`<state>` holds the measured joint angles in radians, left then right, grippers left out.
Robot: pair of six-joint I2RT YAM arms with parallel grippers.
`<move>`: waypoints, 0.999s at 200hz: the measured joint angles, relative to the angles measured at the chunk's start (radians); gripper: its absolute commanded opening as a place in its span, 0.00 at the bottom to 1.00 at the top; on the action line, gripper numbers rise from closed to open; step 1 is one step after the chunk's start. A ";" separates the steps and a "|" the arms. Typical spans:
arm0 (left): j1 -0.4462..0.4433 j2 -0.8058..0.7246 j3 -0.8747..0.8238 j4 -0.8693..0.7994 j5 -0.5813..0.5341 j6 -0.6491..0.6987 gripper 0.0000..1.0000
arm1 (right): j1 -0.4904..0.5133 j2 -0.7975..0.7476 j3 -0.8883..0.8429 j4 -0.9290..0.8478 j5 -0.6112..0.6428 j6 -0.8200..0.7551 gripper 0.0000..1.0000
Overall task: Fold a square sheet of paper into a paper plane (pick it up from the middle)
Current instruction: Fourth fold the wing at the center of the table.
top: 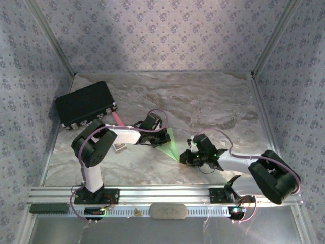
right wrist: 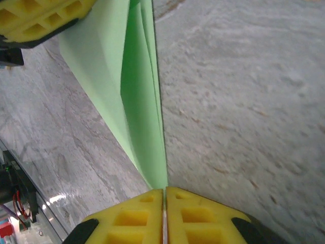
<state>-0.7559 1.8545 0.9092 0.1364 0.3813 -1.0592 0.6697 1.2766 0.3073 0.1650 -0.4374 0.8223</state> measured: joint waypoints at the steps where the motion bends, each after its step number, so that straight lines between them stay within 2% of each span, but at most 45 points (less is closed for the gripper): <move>1: 0.000 0.000 0.000 0.000 0.000 0.000 0.02 | 0.000 -0.002 0.000 -0.003 0.000 0.000 0.11; 46: 0.000 0.000 0.000 0.000 0.000 0.000 0.02 | -0.005 -0.029 0.099 -0.116 -0.010 -0.031 0.05; 134: 0.000 0.000 0.000 0.000 0.000 0.000 0.02 | 0.025 0.215 0.312 -0.111 -0.038 -0.076 0.03; 200: 0.000 0.000 0.000 0.000 0.000 0.000 0.02 | 0.042 0.283 0.340 -0.163 0.021 -0.095 0.03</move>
<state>-0.7559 1.8545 0.9092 0.1360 0.3813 -1.0592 0.7113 1.5593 0.6468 0.0025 -0.4164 0.7277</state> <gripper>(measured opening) 0.047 0.052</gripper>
